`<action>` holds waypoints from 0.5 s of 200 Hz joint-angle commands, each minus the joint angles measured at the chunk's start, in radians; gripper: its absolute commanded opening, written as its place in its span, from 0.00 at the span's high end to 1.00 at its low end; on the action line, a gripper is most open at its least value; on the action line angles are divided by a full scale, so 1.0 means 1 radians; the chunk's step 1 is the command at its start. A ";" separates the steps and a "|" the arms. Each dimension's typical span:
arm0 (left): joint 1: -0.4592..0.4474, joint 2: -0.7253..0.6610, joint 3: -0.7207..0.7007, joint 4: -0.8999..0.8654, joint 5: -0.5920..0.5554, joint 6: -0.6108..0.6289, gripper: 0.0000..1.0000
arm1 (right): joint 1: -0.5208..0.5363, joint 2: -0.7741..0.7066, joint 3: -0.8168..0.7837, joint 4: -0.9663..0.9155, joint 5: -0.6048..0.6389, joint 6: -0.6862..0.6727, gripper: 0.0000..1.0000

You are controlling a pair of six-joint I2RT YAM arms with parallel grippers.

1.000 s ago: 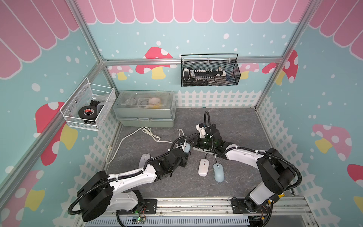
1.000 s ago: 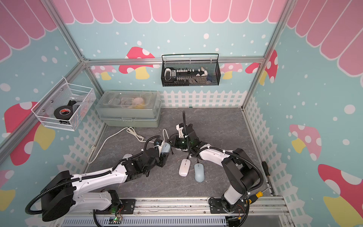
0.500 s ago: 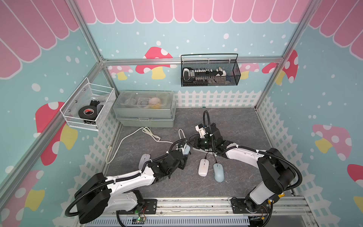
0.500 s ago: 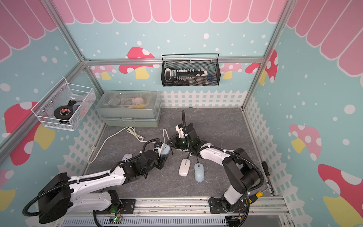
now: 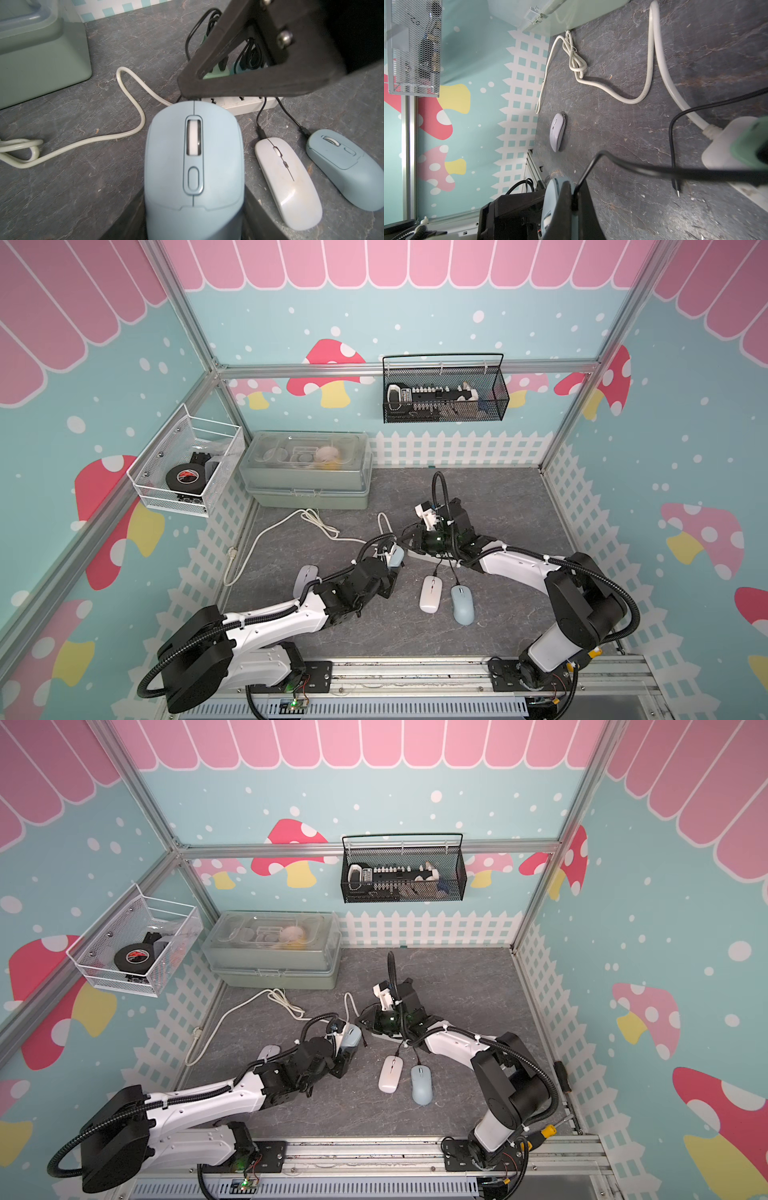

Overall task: Unplug the wireless mouse
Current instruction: Remove the power cord from the mouse.

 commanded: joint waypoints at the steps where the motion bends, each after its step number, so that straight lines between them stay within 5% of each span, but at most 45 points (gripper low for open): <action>1: -0.016 -0.018 -0.030 -0.130 0.018 0.011 0.51 | -0.079 -0.018 0.052 0.072 0.114 -0.015 1.00; 100: -0.023 -0.003 -0.027 -0.143 0.037 0.006 0.55 | -0.106 0.005 0.098 0.016 0.006 -0.055 1.00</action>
